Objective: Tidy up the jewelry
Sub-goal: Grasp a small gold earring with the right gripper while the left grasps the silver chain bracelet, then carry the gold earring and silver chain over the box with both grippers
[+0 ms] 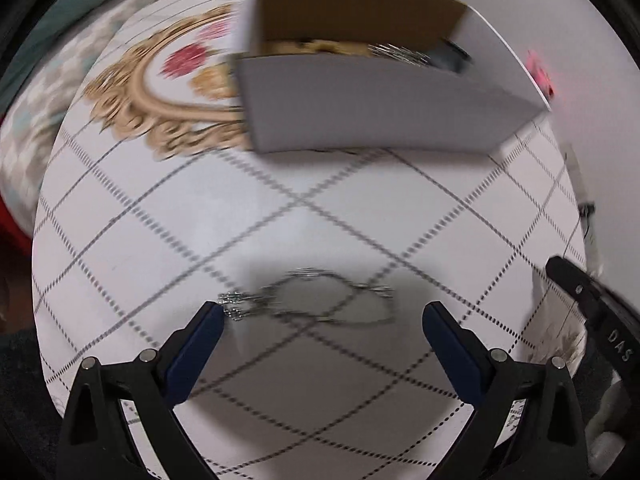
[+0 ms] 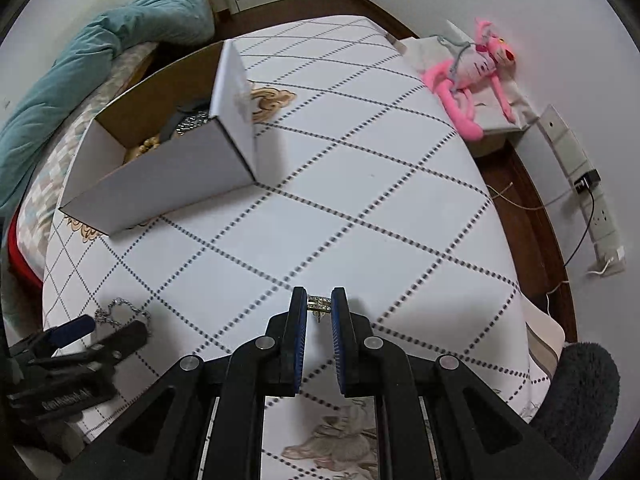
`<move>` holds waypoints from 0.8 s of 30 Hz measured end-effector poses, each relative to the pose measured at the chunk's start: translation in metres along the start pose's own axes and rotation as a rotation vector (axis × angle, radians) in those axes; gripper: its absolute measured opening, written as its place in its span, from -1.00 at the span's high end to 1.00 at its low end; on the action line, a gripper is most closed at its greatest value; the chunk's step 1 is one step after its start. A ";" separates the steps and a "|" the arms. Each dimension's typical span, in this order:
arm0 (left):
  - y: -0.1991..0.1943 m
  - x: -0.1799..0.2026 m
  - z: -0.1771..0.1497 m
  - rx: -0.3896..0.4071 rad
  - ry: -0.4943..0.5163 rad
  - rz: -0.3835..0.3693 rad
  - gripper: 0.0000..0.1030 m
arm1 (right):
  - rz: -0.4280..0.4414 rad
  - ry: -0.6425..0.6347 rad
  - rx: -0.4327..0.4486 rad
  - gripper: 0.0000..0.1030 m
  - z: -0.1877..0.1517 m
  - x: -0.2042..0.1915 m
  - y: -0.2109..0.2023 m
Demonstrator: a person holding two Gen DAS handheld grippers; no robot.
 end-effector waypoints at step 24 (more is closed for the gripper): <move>-0.084 -0.029 0.028 0.137 -0.063 -0.123 0.98 | 0.103 0.011 0.053 0.75 0.008 -0.014 -0.025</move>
Point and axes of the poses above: each gripper's, at about its wrist camera, not at the fingertips, and y roughly the way its jaws point, x to its right, z to its top, the point moved 7 cm from there along y, roughly the way its jaws point, and after that the axes turned 7 degrees about -y, right-handed, at the moved point
